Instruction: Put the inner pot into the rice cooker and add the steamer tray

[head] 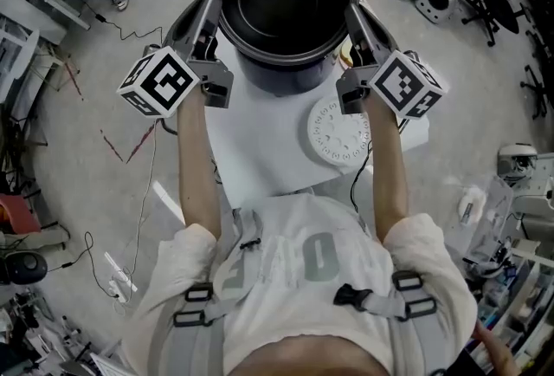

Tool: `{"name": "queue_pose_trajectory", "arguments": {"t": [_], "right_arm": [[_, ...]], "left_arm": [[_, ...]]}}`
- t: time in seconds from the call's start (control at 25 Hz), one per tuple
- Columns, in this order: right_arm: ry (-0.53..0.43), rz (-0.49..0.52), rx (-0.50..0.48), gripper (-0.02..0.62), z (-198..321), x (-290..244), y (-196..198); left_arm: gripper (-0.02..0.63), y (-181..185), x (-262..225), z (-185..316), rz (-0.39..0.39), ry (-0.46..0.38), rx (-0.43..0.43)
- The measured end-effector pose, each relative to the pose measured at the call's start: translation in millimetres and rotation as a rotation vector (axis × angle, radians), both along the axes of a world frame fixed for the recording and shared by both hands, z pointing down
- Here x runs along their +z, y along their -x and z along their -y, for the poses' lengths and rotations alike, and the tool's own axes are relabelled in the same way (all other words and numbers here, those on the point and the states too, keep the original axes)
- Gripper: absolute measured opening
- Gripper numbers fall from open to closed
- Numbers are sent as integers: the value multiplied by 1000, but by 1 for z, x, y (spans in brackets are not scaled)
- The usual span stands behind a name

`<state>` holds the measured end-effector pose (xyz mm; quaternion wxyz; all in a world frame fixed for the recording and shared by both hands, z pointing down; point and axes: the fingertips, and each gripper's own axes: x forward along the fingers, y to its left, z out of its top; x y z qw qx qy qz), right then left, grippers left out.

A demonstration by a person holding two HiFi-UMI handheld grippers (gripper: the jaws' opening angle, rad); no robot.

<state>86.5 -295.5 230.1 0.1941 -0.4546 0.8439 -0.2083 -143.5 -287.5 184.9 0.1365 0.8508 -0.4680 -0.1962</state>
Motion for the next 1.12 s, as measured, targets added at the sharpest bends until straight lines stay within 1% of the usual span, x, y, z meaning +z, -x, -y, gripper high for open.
{"name": "queue_pose_trajectory", "arguments": {"t": [0.32,0.76,1.0,1.12], "right_arm": [[83,-15,17,54,20,30,-2],[206,-63,21,57,30,77,5],[250,-102,19,58,47,100,9],[264,-123,25,61,53,108,6]], "left_arm": [[43,0,32,29,14,77,0],[43,7,87,45,61,200,4],[43,12,120,65,32,253,-4],[44,9,129,71,53,269,-6]]}}
